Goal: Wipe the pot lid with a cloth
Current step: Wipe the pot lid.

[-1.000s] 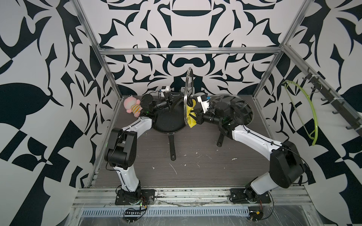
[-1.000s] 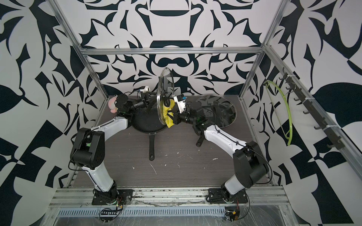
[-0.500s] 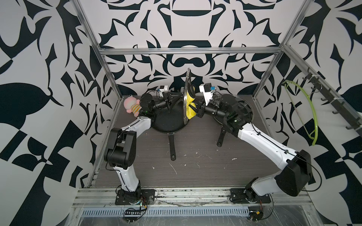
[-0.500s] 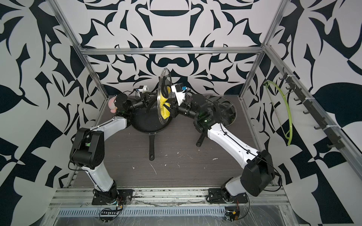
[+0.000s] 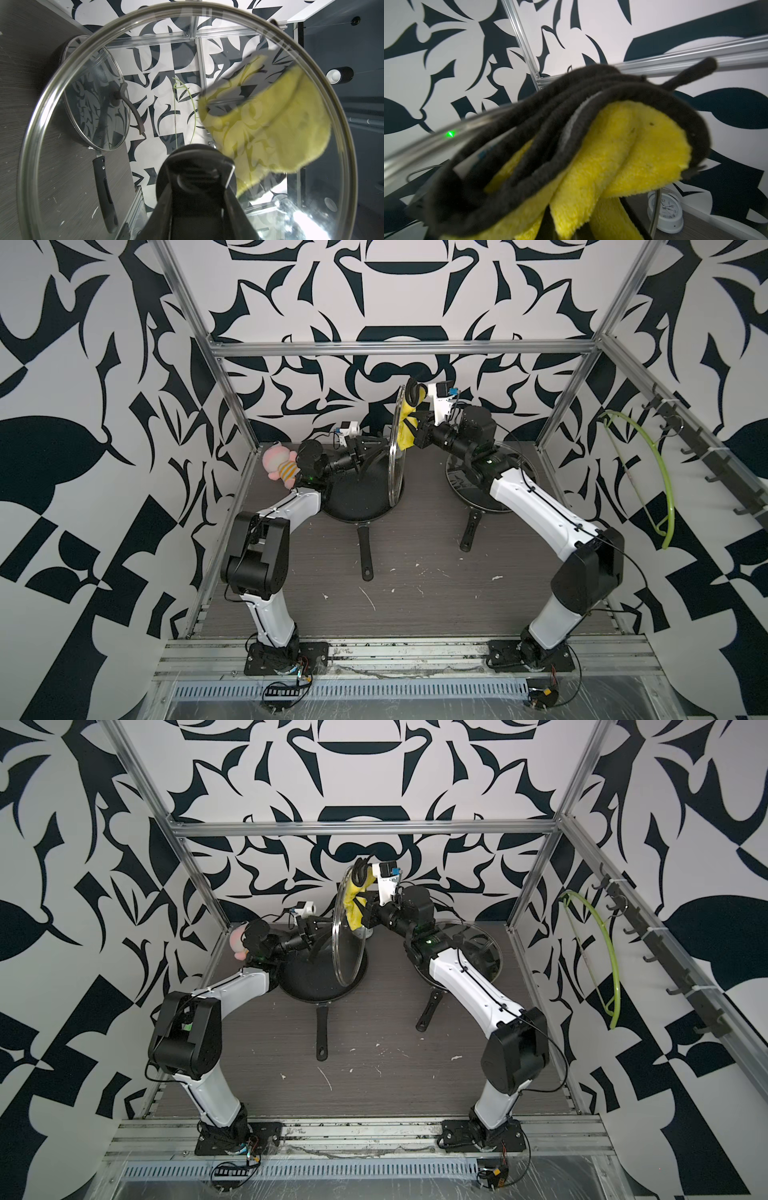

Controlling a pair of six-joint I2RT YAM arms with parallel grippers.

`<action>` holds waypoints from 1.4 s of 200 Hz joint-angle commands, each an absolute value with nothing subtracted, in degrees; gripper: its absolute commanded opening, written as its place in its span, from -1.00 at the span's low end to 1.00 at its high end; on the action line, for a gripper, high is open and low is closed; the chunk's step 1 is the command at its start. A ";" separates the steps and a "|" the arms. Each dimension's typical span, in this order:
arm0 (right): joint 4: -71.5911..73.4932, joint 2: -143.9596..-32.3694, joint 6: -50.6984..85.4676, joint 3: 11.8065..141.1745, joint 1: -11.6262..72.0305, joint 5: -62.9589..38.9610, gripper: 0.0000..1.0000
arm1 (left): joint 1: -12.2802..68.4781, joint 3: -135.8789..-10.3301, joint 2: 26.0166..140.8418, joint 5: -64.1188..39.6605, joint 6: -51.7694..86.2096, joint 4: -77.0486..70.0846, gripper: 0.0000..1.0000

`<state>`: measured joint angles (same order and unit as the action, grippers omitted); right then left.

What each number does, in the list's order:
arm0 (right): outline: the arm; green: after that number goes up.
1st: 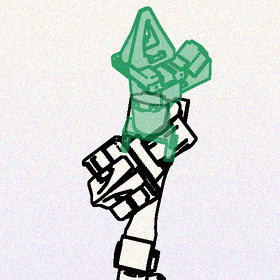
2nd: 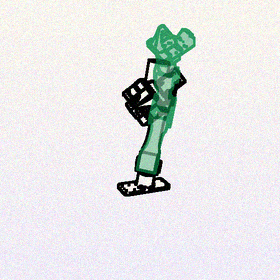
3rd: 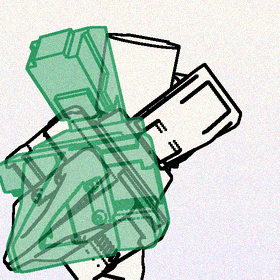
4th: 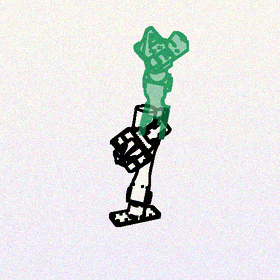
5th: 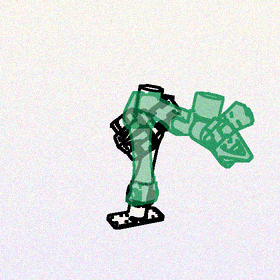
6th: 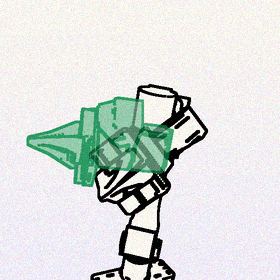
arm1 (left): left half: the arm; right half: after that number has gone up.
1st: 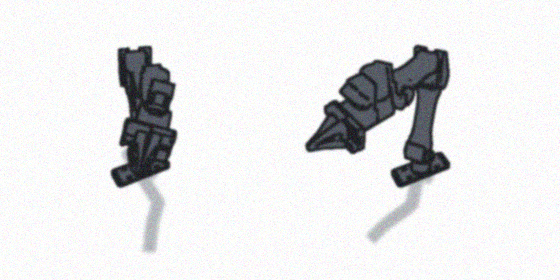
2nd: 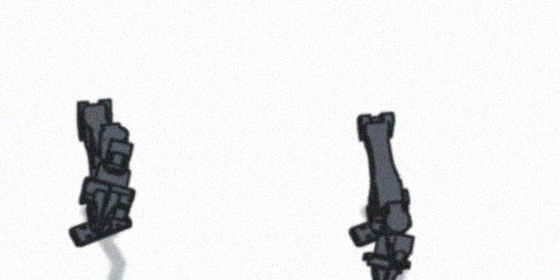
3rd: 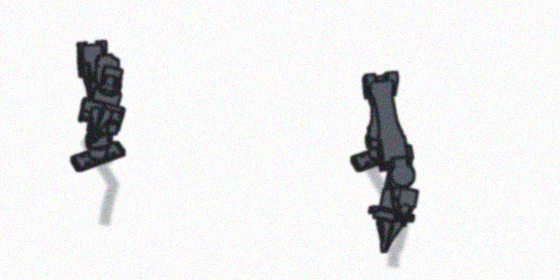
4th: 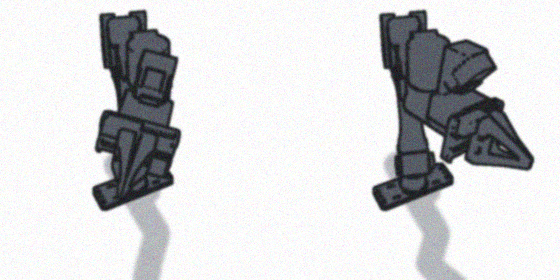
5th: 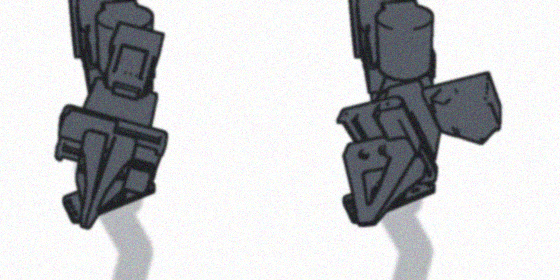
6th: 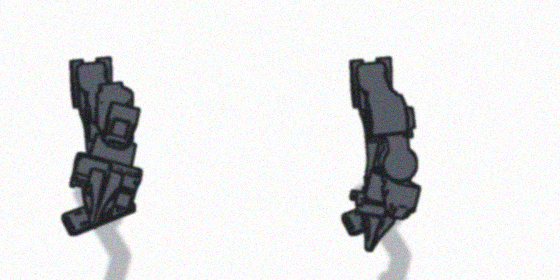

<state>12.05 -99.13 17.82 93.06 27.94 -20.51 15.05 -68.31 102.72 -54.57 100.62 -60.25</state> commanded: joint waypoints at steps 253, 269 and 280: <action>21.73 -80.66 18.43 69.45 36.76 -32.25 -1.00 | 14.68 -70.38 101.46 -50.58 101.86 -70.77 -1.00; 21.71 -81.14 17.90 72.33 36.75 -30.24 -1.00 | 14.61 -70.33 101.99 -50.79 101.56 -70.84 -1.00; 21.27 -81.76 17.21 74.49 36.80 -28.70 -1.00 | 14.59 -70.31 102.20 -50.95 101.28 -70.77 -1.00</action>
<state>17.41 -82.24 19.05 67.92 35.92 -29.93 14.46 -68.20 102.43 -53.47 102.83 -63.07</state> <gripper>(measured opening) 0.079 0.338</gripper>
